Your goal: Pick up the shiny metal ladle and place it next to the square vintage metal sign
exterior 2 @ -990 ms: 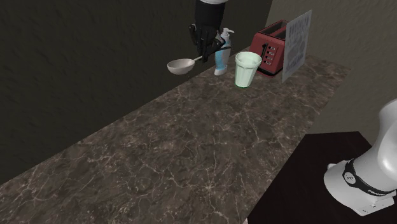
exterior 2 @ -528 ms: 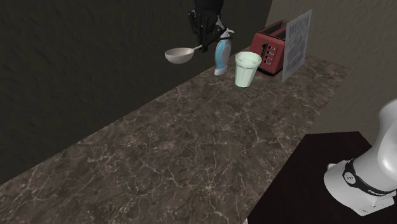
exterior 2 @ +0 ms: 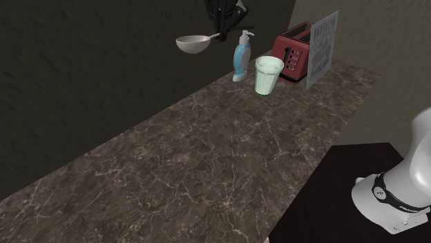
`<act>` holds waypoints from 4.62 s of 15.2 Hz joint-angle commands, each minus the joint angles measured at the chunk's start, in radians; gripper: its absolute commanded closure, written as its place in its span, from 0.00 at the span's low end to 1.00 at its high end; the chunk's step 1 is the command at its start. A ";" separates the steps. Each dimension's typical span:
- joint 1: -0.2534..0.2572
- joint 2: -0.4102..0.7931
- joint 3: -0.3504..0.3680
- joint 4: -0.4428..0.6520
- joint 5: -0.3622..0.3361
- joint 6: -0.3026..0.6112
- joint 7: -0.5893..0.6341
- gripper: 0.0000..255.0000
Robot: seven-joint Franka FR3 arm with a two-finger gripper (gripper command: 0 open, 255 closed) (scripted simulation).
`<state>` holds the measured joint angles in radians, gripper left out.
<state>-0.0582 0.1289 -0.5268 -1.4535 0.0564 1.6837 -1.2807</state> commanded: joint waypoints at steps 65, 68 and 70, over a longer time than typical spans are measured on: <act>-0.200 -0.862 -0.713 -0.133 -0.665 -0.248 -0.972 1.00; -0.219 -0.880 -0.712 -0.183 -0.677 -0.214 -0.963 1.00; -0.230 -0.891 -0.713 -0.215 -0.685 -0.191 -0.958 1.00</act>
<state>-0.2810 -0.7546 -1.2395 -1.6481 -0.6233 1.4778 -2.2421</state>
